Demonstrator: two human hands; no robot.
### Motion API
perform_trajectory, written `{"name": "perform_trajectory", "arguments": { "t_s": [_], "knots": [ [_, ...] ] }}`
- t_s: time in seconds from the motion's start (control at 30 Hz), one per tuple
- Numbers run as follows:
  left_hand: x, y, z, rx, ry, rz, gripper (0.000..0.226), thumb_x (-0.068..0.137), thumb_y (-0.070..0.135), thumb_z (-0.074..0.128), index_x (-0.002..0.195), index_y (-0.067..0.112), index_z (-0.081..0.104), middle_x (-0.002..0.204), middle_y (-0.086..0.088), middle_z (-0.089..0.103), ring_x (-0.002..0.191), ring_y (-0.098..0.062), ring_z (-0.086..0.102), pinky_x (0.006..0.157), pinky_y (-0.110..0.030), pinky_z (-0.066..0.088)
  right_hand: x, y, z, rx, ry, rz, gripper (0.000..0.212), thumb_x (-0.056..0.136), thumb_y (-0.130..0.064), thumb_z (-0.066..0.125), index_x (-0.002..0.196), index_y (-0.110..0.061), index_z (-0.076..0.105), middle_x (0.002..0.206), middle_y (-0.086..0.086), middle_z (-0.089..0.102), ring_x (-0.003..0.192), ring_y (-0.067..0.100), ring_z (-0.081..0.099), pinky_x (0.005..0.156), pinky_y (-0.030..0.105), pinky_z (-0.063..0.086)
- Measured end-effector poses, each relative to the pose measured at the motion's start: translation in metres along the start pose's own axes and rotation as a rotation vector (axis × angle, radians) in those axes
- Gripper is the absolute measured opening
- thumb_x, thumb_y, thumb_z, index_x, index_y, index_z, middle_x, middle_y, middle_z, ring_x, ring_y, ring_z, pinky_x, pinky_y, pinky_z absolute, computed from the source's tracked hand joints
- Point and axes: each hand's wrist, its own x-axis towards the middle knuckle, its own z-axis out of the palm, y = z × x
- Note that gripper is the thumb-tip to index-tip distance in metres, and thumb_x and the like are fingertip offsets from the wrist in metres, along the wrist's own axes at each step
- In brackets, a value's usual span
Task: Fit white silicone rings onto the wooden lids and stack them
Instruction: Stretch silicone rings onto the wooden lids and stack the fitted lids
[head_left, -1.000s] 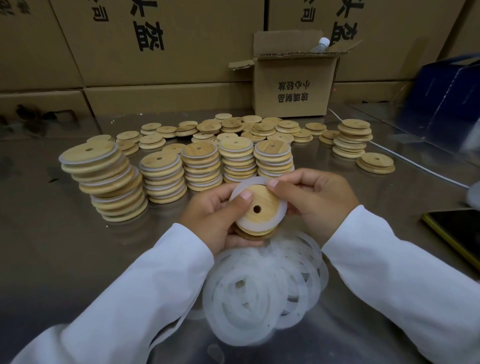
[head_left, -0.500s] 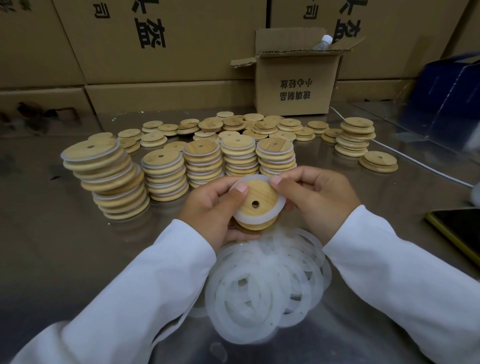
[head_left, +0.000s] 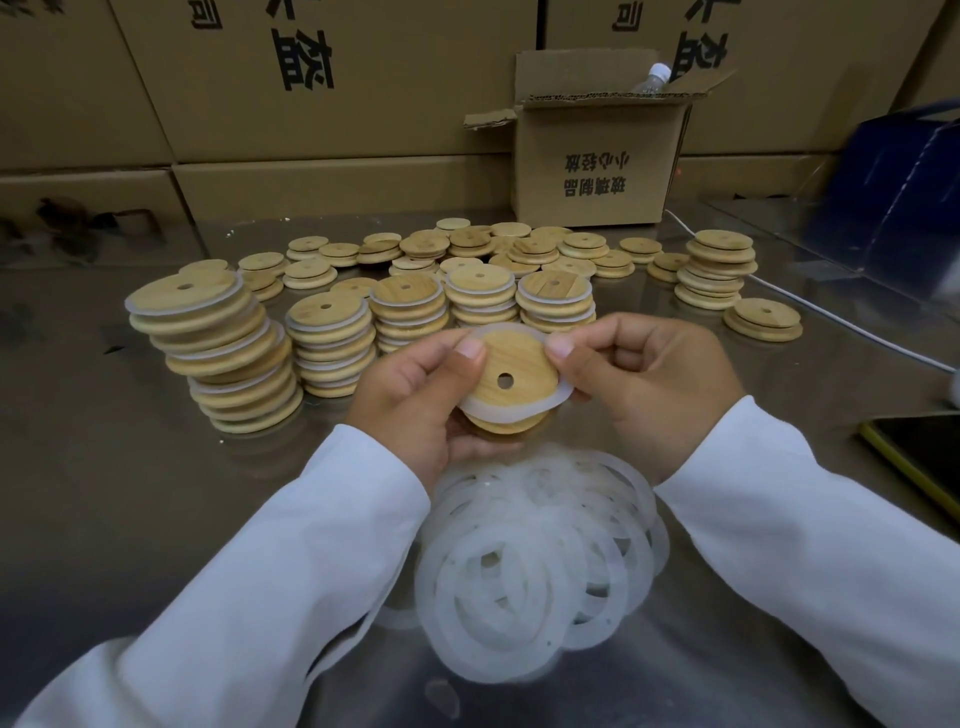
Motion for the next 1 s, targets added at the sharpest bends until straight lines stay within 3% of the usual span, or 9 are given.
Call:
{"name": "perform_trajectory", "arguments": {
  "t_s": [0.17,0.33,0.4,0.5,0.57,0.67,0.77,1.0],
  "knots": [
    [0.0,-0.002,0.001,0.075,0.068,0.058,0.018,0.08,0.025,0.056,0.092,0.017,0.067,0.087,-0.007,0.072,0.085,-0.025,0.069,0.064,-0.039,0.059,-0.006,0.01,0.006,-0.078,0.038,-0.025,0.009,0.078,-0.013,0.069,0.077,-0.021,0.065,0.073,0.006,0.066,0.064,0.013,0.06,0.066,0.023,0.052],
    [0.001,-0.002,0.007,-0.118,0.09,0.01,0.032,0.068,0.026,0.058,0.096,0.014,0.065,0.099,-0.012,0.067,0.093,-0.025,0.066,0.069,-0.038,0.059,-0.006,0.018,0.013,-0.05,0.173,0.007,0.009,0.078,-0.016,0.069,0.072,-0.02,0.064,0.07,-0.005,0.064,0.067,0.01,0.061,0.063,0.013,0.049],
    [-0.001,-0.003,0.008,-0.119,0.079,0.006,0.033,0.068,0.025,0.058,0.098,0.012,0.064,0.096,-0.011,0.068,0.09,-0.023,0.067,0.068,-0.035,0.058,-0.004,0.019,0.013,-0.034,0.199,0.038,0.011,0.079,-0.015,0.069,0.07,-0.019,0.064,0.069,-0.004,0.066,0.067,0.009,0.062,0.064,0.016,0.051],
    [-0.001,-0.004,0.006,0.057,0.067,0.033,0.014,0.078,0.014,0.059,0.091,0.015,0.065,0.083,-0.004,0.071,0.081,-0.018,0.067,0.072,-0.032,0.057,-0.001,0.019,0.009,-0.044,0.206,0.071,0.013,0.079,-0.014,0.068,0.067,-0.019,0.064,0.066,-0.005,0.066,0.065,0.008,0.063,0.073,0.034,0.057],
    [-0.001,-0.006,0.004,0.244,0.049,0.066,0.014,0.083,0.007,0.06,0.088,0.019,0.064,0.084,-0.003,0.071,0.079,-0.015,0.067,0.075,-0.027,0.056,0.0,0.019,0.006,-0.073,0.207,0.051,0.016,0.077,-0.014,0.069,0.064,-0.021,0.064,0.065,-0.006,0.066,0.066,0.01,0.064,0.074,0.041,0.057],
    [-0.001,-0.007,0.002,0.371,0.004,0.102,0.015,0.083,0.005,0.061,0.085,0.02,0.064,0.083,-0.001,0.07,0.074,-0.007,0.066,0.068,-0.018,0.054,-0.001,0.018,0.004,-0.2,0.161,-0.052,0.016,0.075,-0.018,0.07,0.062,-0.025,0.064,0.065,-0.007,0.066,0.068,0.01,0.064,0.071,0.032,0.055],
    [-0.002,-0.007,0.001,0.382,-0.001,0.103,0.012,0.083,0.007,0.062,0.084,0.019,0.065,0.079,0.0,0.07,0.07,-0.004,0.065,0.063,-0.019,0.054,-0.002,0.017,0.004,-0.325,0.093,-0.14,0.012,0.074,-0.021,0.068,0.065,-0.026,0.063,0.067,-0.01,0.064,0.068,0.003,0.061,0.068,0.02,0.05],
    [0.002,-0.005,-0.001,0.381,0.007,0.142,0.02,0.082,0.003,0.061,0.08,0.023,0.064,0.072,0.009,0.067,0.066,0.003,0.063,0.061,-0.011,0.049,0.001,0.016,0.002,-0.318,0.062,-0.126,0.018,0.078,-0.019,0.068,0.063,-0.028,0.062,0.066,-0.011,0.063,0.065,0.003,0.058,0.065,0.016,0.047]
  ]
}}
